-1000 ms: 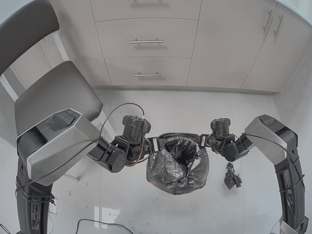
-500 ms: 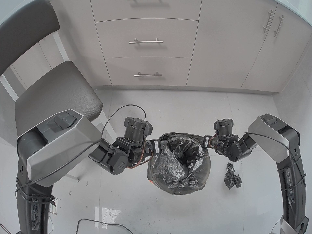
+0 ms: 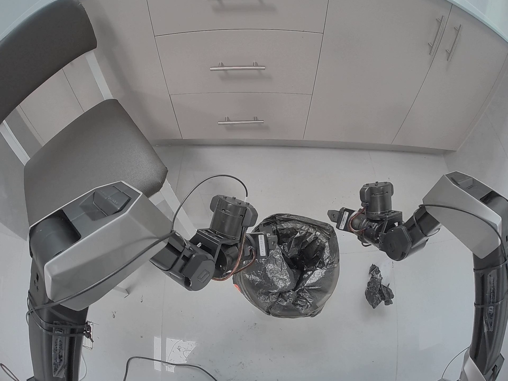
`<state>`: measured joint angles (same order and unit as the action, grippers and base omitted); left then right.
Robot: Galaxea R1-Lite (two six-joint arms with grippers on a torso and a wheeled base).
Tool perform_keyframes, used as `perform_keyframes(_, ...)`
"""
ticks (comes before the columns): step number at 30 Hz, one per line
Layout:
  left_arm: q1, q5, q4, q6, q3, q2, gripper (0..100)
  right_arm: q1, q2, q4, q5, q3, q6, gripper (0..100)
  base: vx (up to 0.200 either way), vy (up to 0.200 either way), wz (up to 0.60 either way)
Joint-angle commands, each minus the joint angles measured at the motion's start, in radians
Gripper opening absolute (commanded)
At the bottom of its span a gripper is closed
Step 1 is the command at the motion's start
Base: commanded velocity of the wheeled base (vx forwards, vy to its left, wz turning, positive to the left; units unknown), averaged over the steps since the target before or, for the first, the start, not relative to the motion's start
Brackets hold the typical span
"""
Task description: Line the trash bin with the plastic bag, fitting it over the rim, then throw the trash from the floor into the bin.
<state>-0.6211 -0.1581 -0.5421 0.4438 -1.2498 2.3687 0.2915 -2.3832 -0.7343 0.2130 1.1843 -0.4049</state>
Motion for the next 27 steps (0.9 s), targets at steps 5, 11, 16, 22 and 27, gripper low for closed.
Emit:
perform_keyframes(5,-0.052,-0.097,-0.007,-0.08,-0.007,0.032,100,0.0,0.271,-0.197,-0.003,-0.285,-0.077,100,0.0,0.0,0.0)
perform_keyframes(11,-0.069,-0.11,0.002,-0.125,-0.003,0.046,100,0.0,0.294,-0.26,-0.02,-0.353,-0.13,100,0.0,0.0,0.0)
perform_keyframes(16,-0.08,-0.11,0.01,-0.129,-0.005,0.053,100,-0.006,0.288,-0.29,-0.052,-0.377,-0.198,100,0.0,0.0,0.0)
perform_keyframes(22,-0.08,-0.11,0.037,-0.129,-0.028,0.093,100,-0.012,0.274,-0.304,-0.081,-0.388,-0.209,100,0.0,0.0,0.0)
perform_keyframes(27,-0.072,-0.11,0.041,-0.145,-0.04,0.142,100,-0.012,0.274,-0.304,-0.083,-0.387,-0.209,100,0.0,0.0,0.0)
